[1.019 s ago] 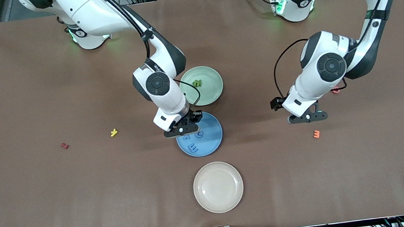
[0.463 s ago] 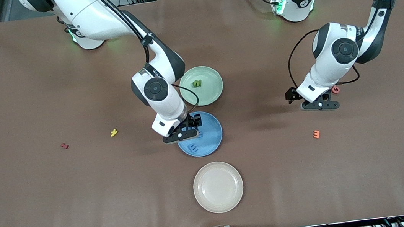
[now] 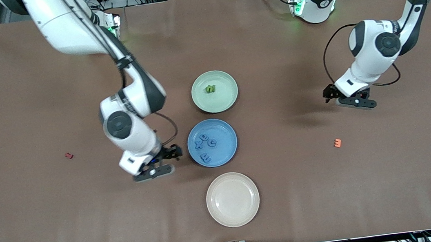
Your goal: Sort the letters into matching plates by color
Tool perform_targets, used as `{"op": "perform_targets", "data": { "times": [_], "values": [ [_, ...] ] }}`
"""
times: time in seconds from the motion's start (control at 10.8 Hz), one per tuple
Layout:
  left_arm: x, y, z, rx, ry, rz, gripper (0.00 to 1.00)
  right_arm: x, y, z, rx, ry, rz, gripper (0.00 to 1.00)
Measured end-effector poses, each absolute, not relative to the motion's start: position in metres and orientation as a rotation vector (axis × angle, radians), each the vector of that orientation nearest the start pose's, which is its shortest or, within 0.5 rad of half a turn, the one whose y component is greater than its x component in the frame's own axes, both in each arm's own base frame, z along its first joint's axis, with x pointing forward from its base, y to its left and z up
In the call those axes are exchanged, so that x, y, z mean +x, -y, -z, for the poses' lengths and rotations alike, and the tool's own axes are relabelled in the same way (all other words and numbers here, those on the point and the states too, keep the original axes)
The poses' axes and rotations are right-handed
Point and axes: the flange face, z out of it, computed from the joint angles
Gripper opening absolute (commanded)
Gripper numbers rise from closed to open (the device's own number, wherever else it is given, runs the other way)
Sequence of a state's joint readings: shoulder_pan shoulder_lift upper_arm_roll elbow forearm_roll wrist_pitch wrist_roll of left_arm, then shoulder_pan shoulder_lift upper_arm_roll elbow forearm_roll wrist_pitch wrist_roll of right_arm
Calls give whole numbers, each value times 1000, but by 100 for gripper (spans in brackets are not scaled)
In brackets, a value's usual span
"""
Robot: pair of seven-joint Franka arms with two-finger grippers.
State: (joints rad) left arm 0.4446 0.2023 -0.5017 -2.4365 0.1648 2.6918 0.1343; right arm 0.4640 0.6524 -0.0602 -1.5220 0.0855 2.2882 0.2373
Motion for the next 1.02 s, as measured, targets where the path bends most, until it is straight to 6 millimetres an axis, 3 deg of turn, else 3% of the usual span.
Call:
{"op": "perform_targets", "data": {
  "times": [0.19, 0.46, 0.65, 0.83, 1.02],
  "values": [
    [494, -6, -230, -3086, -608, 132, 100, 686, -216, -300, -3082, 206, 161, 100],
    [495, -7, -216, -3096, -645, 153, 99, 710, -102, -312, -3103, 276, 163, 100],
    [495, -2, -212, -3107, -631, 147, 97, 710, -29, -332, -3116, 316, 118, 100],
    [494, 1, -208, -3115, -626, 135, 89, 701, 22, -370, -3155, 300, 76, 100],
    [491, 2, -202, -3124, -628, 117, 87, 682, 46, -417, -3190, 276, -8, 100]
  ]
}}
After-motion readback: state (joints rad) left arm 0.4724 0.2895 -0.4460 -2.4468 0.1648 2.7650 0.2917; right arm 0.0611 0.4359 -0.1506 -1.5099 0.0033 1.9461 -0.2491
